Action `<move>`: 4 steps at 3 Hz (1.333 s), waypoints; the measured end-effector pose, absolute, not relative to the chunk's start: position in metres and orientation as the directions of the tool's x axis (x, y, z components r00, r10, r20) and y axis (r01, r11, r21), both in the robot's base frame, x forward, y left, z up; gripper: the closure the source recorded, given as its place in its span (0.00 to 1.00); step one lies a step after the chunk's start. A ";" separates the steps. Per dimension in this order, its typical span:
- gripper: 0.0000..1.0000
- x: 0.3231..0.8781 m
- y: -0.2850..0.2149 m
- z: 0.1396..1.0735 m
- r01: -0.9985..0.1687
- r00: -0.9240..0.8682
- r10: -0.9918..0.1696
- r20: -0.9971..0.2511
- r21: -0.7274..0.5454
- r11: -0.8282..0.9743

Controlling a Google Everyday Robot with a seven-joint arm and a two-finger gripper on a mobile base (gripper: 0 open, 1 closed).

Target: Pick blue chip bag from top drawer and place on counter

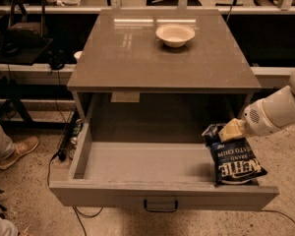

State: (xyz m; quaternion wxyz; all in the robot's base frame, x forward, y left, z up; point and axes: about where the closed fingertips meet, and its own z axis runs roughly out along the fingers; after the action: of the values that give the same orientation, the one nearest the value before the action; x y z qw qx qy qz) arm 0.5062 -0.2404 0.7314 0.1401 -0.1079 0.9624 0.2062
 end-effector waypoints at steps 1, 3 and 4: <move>1.00 0.511 -0.256 0.758 -0.262 -0.920 -0.111 -0.377 0.378 0.888; 1.00 0.525 -0.284 0.844 -0.288 -0.833 -0.030 -0.552 0.388 0.876; 1.00 0.529 -0.284 0.846 -0.287 -0.829 -0.025 -0.559 0.386 0.876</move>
Offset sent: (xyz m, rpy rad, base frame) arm 0.0238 -0.0836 0.2084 0.1735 -0.4656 -0.1502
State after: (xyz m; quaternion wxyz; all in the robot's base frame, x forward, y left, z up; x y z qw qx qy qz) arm 0.5294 -0.2840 0.8460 0.2801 -0.0842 0.9272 0.2338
